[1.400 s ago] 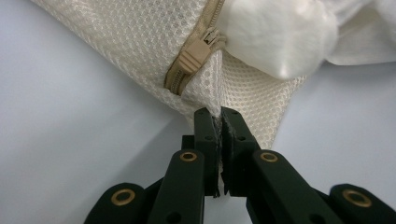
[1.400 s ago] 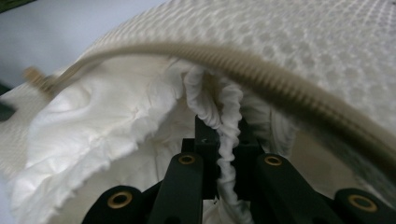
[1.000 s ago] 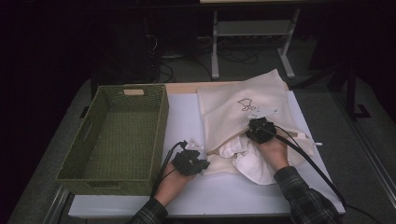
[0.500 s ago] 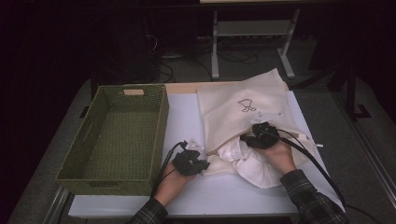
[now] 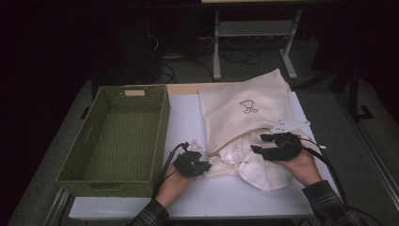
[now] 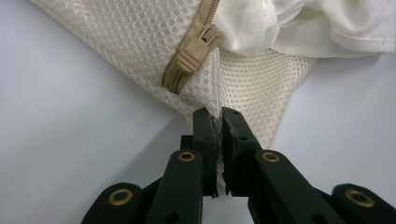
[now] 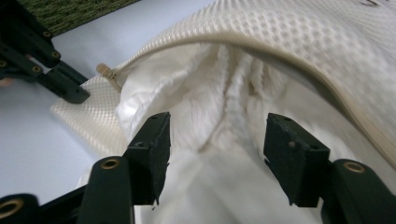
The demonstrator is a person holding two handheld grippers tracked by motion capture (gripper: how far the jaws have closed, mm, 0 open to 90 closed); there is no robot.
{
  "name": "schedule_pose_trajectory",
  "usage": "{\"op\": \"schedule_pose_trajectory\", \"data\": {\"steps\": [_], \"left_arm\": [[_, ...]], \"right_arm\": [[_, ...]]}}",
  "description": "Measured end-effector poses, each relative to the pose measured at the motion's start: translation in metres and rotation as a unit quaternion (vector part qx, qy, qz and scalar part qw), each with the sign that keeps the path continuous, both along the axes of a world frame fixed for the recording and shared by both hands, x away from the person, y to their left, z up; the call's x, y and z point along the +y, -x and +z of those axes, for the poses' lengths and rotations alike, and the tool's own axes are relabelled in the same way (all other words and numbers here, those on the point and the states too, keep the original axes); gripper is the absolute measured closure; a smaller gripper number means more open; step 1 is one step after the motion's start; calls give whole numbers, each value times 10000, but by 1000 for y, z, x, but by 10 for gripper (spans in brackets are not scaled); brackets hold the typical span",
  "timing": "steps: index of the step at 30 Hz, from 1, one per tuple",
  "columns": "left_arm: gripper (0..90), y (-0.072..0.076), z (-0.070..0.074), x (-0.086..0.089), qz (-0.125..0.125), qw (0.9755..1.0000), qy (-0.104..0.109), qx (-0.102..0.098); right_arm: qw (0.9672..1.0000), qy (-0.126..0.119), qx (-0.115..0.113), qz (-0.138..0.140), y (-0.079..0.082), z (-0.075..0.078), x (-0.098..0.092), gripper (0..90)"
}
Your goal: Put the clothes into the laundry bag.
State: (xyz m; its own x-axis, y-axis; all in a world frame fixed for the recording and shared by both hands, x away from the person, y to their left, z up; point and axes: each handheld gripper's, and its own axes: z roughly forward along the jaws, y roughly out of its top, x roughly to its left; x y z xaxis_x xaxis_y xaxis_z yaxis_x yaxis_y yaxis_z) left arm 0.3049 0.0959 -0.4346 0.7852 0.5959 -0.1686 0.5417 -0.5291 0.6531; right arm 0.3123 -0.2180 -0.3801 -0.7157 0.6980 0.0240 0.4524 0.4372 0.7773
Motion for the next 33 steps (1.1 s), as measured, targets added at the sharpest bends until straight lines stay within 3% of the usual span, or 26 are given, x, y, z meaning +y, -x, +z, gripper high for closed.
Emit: {"op": "schedule_pose_trajectory", "data": {"steps": [4,5,11,18,27,33], "left_arm": [[848,0,0,0,7,10000,4,8],[848,0,0,0,-5,10000,-5,5],[848,0,0,0,-16,10000,-15,10],[844,0,-1,0,-13,10000,-19,21],[844,-1,0,1,-39,10000,-42,34],[841,-1,-2,0,-41,10000,-42,53]], "right_arm": [[10000,-38,50,-14,9,0,-11,354],[10000,-18,75,13,15,-1,-18,287],[9999,15,78,-122,35,-5,-37,186],[9994,58,158,-310,53,-12,-53,149],[9960,143,640,-615,79,-42,-76,136],[9951,154,807,-554,80,-51,-80,155]]}}
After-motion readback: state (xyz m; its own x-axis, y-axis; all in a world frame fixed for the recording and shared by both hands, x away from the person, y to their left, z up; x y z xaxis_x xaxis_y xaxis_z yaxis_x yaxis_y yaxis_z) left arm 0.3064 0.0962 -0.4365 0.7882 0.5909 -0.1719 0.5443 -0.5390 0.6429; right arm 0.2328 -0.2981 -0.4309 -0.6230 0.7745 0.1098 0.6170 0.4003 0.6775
